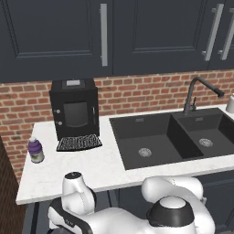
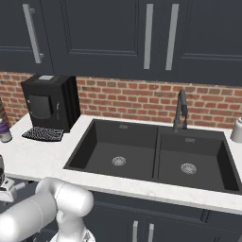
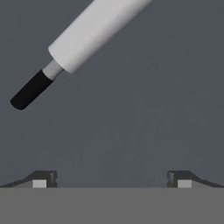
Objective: Pick the rolling pin from the drawer and place it on the counter.
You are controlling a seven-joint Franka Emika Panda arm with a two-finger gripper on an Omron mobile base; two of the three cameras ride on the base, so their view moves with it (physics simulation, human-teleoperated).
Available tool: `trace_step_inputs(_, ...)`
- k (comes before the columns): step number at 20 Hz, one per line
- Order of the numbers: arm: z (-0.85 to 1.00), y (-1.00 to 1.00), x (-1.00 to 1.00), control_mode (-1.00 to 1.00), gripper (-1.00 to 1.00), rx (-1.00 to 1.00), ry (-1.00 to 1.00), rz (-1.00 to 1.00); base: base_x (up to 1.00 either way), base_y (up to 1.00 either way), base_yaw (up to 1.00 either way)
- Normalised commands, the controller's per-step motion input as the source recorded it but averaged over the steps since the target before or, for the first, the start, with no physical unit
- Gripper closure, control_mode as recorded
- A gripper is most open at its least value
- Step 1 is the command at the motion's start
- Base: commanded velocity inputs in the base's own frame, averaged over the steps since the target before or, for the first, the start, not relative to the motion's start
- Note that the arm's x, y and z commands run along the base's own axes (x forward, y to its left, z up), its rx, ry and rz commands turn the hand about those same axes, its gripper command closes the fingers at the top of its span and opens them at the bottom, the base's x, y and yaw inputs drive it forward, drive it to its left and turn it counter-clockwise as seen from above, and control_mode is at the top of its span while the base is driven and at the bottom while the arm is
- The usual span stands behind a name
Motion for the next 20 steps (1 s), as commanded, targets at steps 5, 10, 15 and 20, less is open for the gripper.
trace_step_inputs(5, -0.08, 0.0, 0.0, -1.0, -1.0, 0.0, 0.0, 0.0, 0.0, 0.0, 0.0)
trace_step_inputs(10, -0.1, 0.0, 0.0, -1.0, -1.0, 0.0, 0.0, 0.0, 0.0, 0.0, 0.0)
trace_step_inputs(15, -0.15, 0.0, 0.0, -1.0, -1.0, 0.0, 0.0, 0.0, 0.0, 0.0, 0.0)
trace_step_inputs(20, -0.17, 0.0, 0.0, -1.0, -1.0, 0.0, 0.0, 0.0, 0.0, 0.0, 0.0)
